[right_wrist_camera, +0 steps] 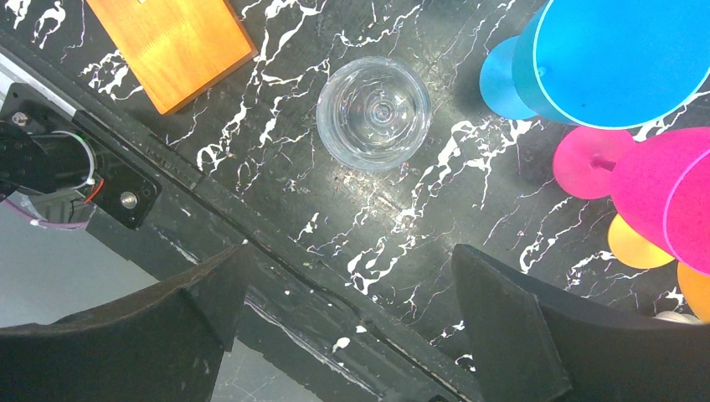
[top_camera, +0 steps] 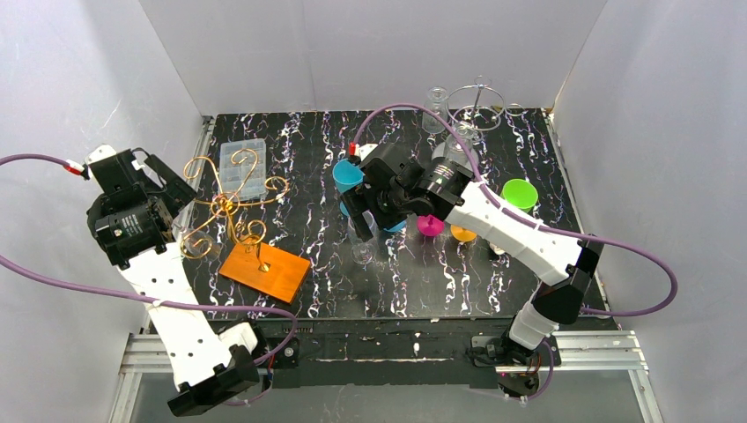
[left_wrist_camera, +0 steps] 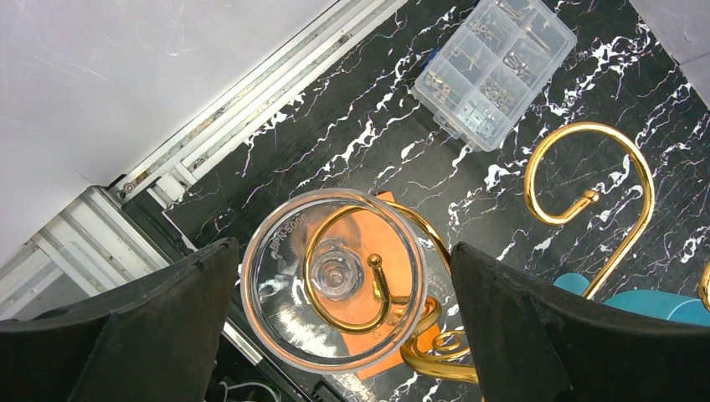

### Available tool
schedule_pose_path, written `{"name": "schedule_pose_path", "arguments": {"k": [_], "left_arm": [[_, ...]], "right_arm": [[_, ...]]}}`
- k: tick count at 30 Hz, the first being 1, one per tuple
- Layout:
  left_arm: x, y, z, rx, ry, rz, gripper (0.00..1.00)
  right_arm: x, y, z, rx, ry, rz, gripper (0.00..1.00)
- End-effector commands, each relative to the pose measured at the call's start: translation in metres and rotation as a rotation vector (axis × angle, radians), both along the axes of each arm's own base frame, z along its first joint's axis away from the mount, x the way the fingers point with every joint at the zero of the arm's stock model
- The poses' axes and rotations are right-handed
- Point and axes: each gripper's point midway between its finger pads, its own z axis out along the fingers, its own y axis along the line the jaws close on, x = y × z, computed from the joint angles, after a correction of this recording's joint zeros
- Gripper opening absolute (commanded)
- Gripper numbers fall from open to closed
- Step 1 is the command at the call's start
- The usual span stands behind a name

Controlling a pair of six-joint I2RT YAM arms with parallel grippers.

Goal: Take the wine glass off the wine glass rack
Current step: Pick up the wine glass from the wine rack.

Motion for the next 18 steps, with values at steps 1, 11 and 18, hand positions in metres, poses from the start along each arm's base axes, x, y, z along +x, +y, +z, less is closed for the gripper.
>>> {"name": "schedule_pose_path", "arguments": {"k": [1,11,18], "left_arm": [[-0.009,0.003,0.002,0.024,0.021,0.017,0.91],[-0.013,0.002,0.011,0.042,0.008,0.017,0.81],[-0.014,0.0,0.017,0.042,0.001,0.008,0.83]], "right_arm": [[0.002,-0.002,0.014,0.038,-0.03,-0.015,0.98],[0.003,-0.003,0.012,0.029,-0.032,-0.019,0.98],[0.002,-0.006,0.012,0.026,-0.034,-0.019,0.98]]}}
